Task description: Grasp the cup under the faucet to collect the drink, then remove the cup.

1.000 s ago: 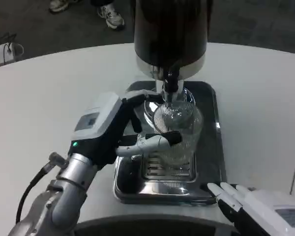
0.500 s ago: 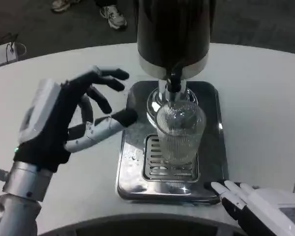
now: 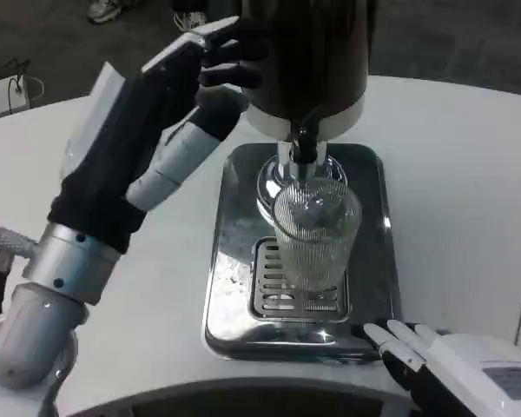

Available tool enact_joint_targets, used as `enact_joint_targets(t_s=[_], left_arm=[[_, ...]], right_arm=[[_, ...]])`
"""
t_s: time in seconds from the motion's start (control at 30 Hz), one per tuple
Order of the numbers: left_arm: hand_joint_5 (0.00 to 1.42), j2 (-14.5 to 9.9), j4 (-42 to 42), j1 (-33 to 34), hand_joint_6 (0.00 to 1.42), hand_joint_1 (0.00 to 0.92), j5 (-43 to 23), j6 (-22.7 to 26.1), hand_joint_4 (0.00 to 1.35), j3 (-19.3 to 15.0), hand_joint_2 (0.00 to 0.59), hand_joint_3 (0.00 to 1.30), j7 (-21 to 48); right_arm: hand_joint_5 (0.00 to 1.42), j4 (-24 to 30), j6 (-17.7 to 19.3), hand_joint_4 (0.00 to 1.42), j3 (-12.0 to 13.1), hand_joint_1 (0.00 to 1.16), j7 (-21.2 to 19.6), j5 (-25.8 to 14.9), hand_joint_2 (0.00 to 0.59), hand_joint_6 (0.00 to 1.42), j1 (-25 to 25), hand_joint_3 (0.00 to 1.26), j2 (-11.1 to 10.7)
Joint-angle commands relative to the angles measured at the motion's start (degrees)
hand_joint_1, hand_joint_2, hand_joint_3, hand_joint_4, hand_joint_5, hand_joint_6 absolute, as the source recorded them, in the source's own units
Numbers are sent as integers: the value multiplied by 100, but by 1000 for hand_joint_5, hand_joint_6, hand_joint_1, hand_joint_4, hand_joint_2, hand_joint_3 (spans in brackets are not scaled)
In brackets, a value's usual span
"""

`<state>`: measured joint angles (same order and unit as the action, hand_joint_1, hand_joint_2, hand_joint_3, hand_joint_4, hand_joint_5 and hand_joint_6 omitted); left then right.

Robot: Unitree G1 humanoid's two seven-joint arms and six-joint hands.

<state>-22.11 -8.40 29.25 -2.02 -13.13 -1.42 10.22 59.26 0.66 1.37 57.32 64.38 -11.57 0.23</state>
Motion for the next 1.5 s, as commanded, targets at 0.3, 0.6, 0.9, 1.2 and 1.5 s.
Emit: enact_joint_targets(t_s=[0.3,0.6,0.9,1.2,1.5], left_arm=[[233,198,536,567,331,0,22,461,144,401,54,187,896],[151,71,881,828,249,0,393,500,38,736,49,114,1363],[124,-181,1095,1077,193,0,893,361,12,1123,51,82,1747],[119,-394,1345,1231,172,0,1403,-79,2,1517,59,76,1928],[113,-523,1379,1350,170,0,1709,-226,0,1694,53,72,1957]], right_arm=[[0,74,301,0,80,539,0,49,468,0,-138,53,274],[0,74,445,0,166,539,21,9,468,0,-186,53,412],[0,74,453,0,182,539,44,-25,468,0,-184,53,454],[0,74,319,0,329,539,33,-223,468,0,-251,54,503],[0,74,-461,0,644,528,4,-942,457,0,-245,61,555]])
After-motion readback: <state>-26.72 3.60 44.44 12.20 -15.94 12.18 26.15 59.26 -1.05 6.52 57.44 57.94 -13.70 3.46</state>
